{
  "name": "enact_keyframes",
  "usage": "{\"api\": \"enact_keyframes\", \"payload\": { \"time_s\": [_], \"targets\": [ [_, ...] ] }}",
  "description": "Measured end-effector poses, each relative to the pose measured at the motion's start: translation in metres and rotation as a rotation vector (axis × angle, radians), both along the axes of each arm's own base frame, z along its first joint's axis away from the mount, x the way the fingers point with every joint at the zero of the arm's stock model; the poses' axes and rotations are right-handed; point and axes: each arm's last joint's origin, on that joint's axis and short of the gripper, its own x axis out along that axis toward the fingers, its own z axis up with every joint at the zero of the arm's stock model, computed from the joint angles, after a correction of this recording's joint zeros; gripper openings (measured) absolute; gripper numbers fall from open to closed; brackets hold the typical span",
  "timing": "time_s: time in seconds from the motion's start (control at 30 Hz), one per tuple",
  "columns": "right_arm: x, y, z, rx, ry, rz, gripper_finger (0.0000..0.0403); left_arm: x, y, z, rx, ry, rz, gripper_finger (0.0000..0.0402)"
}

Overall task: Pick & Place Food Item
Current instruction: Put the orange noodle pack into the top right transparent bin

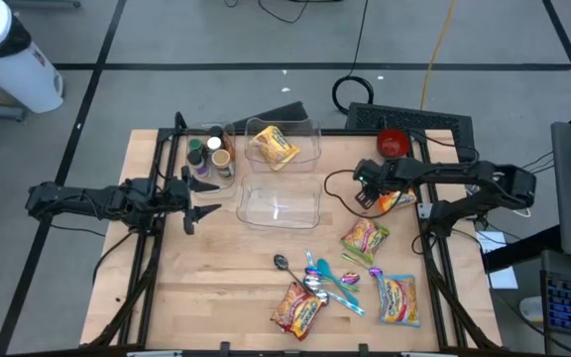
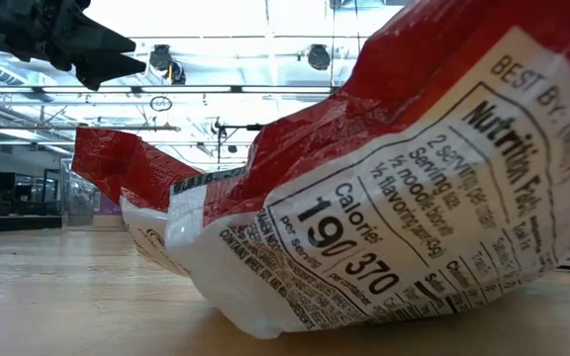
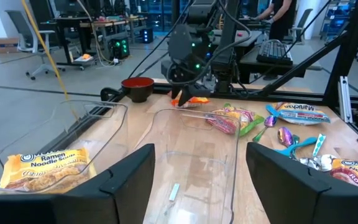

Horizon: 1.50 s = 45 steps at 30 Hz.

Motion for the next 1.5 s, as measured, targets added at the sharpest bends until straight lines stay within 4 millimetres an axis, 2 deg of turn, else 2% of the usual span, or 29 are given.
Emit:
{"api": "enact_keyframes", "payload": {
  "time_s": [0.2, 0.6, 0.8, 0.97, 1.17, 1.5],
  "targets": [
    [-0.001, 0.0, 0.0, 0.007, 0.008, -0.016, 0.0159, 0.0, 0.0, 0.0, 0.0, 0.0, 0.0, 0.027],
    [-0.002, 0.001, -0.001, 0.014, 0.022, -0.016, 0.0054, 0.0, 0.0, 0.0, 0.0, 0.0, 0.0, 0.025],
    [-0.002, 0.001, -0.001, 0.013, 0.021, -0.015, 0.0007, 0.0, 0.0, 0.0, 0.0, 0.0, 0.0, 0.0259],
    [-0.002, 0.001, -0.001, 0.012, 0.021, -0.014, 0.0005, 0.0, 0.0, 0.0, 0.0, 0.0, 0.0, 0.027],
    [-0.003, 0.001, 0.003, 0.001, -0.006, -0.012, 0.0002, 0.0, 0.0, 0.0, 0.0, 0.0, 0.0, 0.0264],
    [-0.005, 0.002, 0.033, -0.1, -0.223, 0.022, 0.0001, 0.0, 0.0, 0.0, 0.0, 0.0, 0.0, 0.0252]
  ]
}}
